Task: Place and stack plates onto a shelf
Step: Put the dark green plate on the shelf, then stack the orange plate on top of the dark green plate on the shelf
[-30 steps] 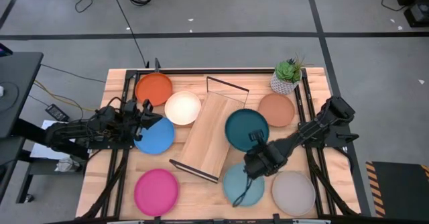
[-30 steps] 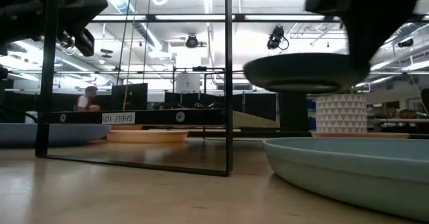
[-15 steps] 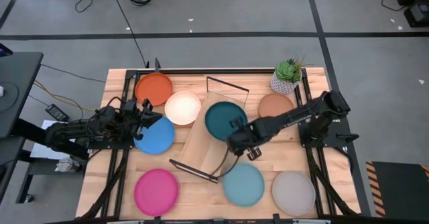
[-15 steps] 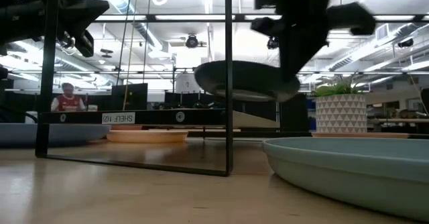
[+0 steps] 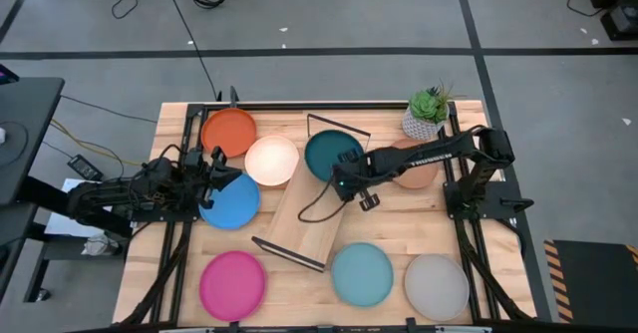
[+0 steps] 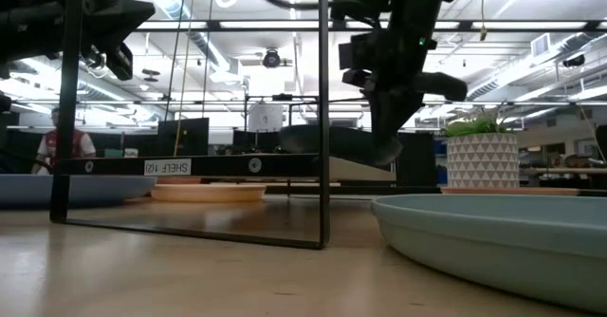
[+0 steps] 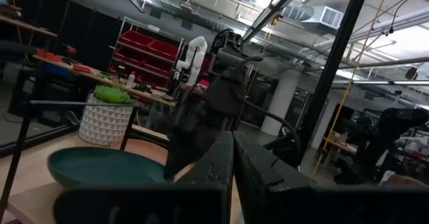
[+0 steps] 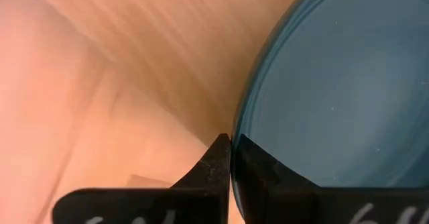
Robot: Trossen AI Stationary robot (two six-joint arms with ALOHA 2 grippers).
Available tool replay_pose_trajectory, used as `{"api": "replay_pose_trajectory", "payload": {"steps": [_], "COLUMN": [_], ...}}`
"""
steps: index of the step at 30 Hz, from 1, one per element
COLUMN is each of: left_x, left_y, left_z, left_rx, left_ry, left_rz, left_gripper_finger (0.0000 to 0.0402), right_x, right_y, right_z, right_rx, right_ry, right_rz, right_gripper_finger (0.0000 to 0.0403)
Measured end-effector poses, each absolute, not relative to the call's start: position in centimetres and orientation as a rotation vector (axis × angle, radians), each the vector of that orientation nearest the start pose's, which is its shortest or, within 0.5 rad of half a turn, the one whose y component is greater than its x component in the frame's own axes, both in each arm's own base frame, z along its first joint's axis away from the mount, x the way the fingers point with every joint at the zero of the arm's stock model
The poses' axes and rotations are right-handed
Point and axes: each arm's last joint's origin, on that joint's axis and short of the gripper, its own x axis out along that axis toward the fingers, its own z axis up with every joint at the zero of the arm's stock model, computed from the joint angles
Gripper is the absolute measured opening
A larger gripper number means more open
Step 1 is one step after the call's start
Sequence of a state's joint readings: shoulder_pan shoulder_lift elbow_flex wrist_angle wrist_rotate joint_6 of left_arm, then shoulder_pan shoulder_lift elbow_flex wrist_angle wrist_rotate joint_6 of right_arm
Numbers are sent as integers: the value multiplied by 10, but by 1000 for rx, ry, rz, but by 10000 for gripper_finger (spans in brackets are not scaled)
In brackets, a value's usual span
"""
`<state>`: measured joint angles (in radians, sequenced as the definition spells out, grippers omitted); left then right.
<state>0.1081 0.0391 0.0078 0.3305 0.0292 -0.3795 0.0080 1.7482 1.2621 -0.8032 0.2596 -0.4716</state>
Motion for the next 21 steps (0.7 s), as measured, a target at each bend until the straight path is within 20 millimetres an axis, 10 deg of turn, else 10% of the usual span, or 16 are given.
{"api": "replay_pose_trajectory", "payload": {"steps": [21], "left_x": [96], "left_y": [10], "left_z": [191], "left_rx": [-413], "left_ry": [-275], "left_rz": [20], "left_gripper_finger": [18], "right_x": [341], "right_y": [-11], "right_z": [212], "right_rx": [-514], "right_ry": [1277], "right_rz": [122], "right_gripper_finger": [48]}}
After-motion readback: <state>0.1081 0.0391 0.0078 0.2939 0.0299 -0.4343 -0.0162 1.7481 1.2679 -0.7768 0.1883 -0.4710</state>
